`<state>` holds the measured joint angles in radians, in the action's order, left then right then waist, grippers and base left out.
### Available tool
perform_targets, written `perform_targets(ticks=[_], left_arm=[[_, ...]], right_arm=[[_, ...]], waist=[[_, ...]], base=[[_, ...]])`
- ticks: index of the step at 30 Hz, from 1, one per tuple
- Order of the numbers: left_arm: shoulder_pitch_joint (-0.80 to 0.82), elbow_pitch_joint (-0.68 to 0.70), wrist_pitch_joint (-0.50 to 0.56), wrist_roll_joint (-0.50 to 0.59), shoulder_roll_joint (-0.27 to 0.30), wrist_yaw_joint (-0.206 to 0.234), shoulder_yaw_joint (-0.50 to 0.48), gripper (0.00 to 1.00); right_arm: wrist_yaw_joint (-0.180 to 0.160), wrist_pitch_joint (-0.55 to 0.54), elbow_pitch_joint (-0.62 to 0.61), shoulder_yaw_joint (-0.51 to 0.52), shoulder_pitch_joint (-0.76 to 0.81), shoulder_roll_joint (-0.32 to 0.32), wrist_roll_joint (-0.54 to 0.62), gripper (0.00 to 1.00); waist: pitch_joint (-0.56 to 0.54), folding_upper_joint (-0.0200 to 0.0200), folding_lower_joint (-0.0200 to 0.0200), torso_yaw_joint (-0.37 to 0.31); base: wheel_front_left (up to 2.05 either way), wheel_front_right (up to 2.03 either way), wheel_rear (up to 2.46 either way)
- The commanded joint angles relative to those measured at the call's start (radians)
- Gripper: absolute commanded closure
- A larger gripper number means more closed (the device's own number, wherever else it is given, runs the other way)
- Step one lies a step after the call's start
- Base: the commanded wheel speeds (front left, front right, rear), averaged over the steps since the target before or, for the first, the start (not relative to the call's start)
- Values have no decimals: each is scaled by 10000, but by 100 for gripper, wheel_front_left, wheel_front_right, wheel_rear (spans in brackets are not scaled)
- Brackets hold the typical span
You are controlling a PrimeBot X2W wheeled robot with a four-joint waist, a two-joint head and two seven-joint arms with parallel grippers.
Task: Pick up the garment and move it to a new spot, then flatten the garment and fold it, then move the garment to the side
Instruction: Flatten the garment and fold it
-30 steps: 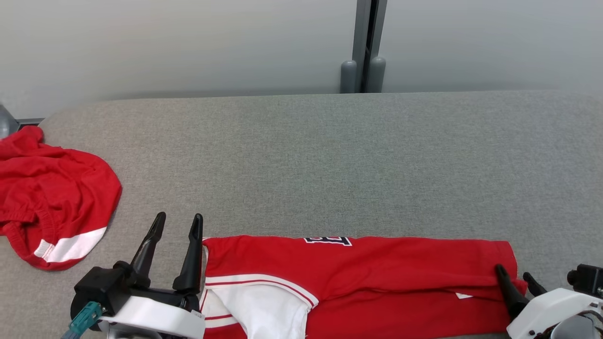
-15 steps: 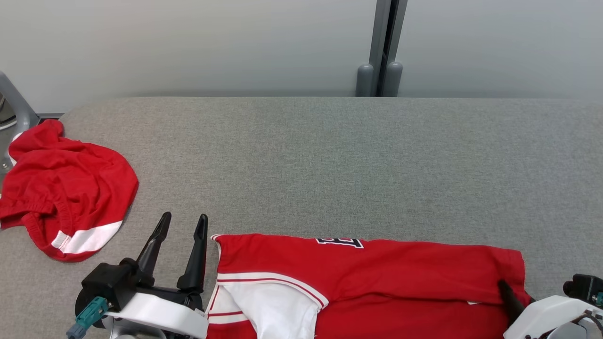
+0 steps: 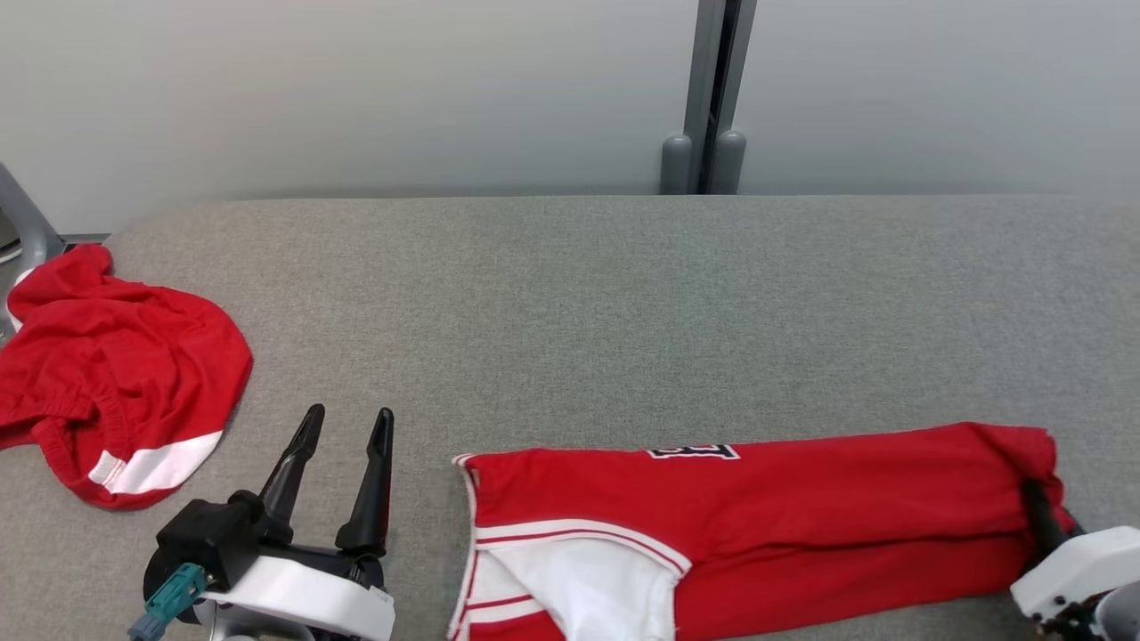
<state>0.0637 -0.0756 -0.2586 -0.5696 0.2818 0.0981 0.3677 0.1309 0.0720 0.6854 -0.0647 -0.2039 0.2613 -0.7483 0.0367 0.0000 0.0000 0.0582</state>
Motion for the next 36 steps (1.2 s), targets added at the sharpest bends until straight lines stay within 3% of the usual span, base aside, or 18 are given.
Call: perform_targets(ticks=[1,12,19,30,36], left_arm=[[-84,-2,-38,-3,35,56,-21,0],[-127,-97,-49,-52,-25,49,62,0],[-150,-167,1,-111,-1,41,122,0],[12,-288,79,-139,37,-13,210,0],[147,-376,59,-167,-50,-101,283,0]], right_arm=[[-2,149,27,134,-98,213,-26,100],[-2,518,-309,421,-225,621,277,100],[0,341,-2110,298,-28,336,893,100],[0,-1176,-6158,-643,1002,-1016,2032,100],[0,-1775,-6750,-1686,1402,-1543,2013,100]], waist=[[-42,0,0,-71],[-207,0,0,-300],[-263,0,0,-207],[-201,0,0,660],[-16,0,0,1193]], base=[[0,0,0],[0,0,0],[0,0,0],[0,0,0],[0,0,0]])
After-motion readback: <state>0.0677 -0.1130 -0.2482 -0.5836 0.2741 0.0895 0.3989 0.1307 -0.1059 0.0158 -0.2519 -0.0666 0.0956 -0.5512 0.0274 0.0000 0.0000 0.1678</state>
